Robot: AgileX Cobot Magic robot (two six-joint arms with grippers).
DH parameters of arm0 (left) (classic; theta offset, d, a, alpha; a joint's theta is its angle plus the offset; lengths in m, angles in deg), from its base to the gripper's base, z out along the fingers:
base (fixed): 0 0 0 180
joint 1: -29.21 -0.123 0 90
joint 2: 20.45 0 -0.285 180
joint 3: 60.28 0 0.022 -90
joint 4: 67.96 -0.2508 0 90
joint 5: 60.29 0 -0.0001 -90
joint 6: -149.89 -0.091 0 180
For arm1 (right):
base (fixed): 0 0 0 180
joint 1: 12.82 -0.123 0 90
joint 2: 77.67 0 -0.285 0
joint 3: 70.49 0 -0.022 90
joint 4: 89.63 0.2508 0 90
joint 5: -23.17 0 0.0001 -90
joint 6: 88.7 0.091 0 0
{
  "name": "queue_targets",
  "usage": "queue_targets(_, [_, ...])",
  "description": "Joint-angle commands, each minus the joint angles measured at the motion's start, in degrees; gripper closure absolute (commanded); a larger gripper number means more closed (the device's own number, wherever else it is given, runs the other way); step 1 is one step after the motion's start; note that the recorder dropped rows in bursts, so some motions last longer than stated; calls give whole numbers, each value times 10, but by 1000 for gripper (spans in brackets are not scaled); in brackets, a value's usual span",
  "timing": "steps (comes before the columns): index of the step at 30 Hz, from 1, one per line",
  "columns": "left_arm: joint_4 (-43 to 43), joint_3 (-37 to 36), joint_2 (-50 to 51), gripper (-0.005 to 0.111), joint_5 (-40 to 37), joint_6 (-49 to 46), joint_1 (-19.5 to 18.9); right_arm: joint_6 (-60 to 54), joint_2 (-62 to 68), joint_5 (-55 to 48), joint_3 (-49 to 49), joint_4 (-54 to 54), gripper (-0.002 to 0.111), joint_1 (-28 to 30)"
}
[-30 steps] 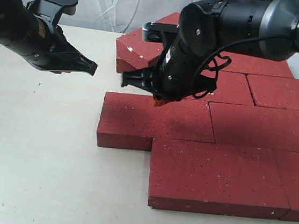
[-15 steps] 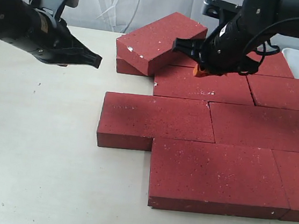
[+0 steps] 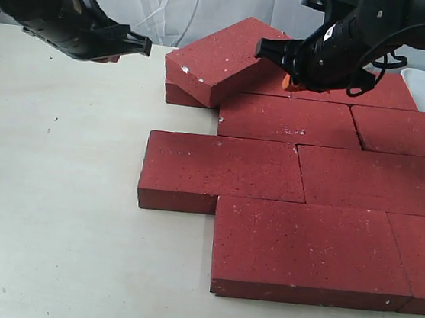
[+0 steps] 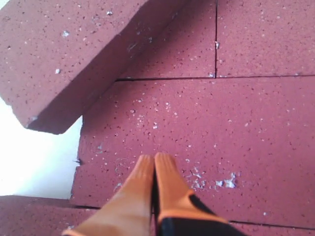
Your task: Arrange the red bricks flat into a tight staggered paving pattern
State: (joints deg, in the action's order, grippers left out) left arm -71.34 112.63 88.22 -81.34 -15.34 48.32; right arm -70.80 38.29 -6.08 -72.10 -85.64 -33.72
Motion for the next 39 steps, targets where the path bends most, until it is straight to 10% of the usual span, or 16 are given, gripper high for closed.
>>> queue_targets(1, [12,36,13,107,-13,3,-3,-4,-6,13,-3,-25,109,4])
queue_targets(39, [-82,81,30,107,-29,-2,-3,-1,-5,-5,-3,-24,109,2])
